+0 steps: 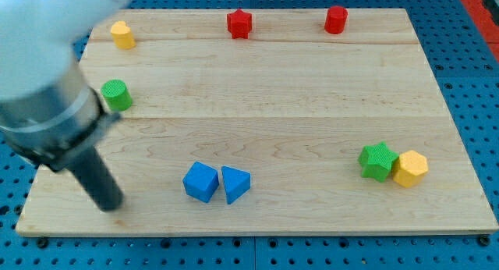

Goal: Push the blue cube and green circle to the bottom center of the board

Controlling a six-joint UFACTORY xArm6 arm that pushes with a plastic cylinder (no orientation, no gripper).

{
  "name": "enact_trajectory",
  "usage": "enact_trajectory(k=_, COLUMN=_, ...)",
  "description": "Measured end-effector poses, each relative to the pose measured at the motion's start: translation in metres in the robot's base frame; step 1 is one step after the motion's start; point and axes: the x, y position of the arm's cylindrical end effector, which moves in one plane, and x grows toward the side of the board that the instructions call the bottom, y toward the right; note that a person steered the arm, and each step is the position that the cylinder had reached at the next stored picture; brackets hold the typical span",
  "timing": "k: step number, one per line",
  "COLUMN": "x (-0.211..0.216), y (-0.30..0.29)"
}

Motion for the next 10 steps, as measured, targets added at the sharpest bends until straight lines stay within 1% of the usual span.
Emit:
enact_trajectory(k=1, x=-0.047, y=-0.054)
enact_trajectory(k=2, x=-0.110, y=-0.062)
enact_trajectory(k=3, x=-0.161, y=-0.070)
enact_trajectory(k=4, x=-0.191, y=-0.019)
enact_trajectory(k=5, x=-0.166, y=0.035)
enact_trajectory(k=6, x=-0.132, y=0.063)
enact_trajectory(k=7, x=-0.125, y=0.055)
enact_trajectory(k=9, x=-0.089, y=0.074)
enact_trajectory(k=10, x=-0.105, y=0.059)
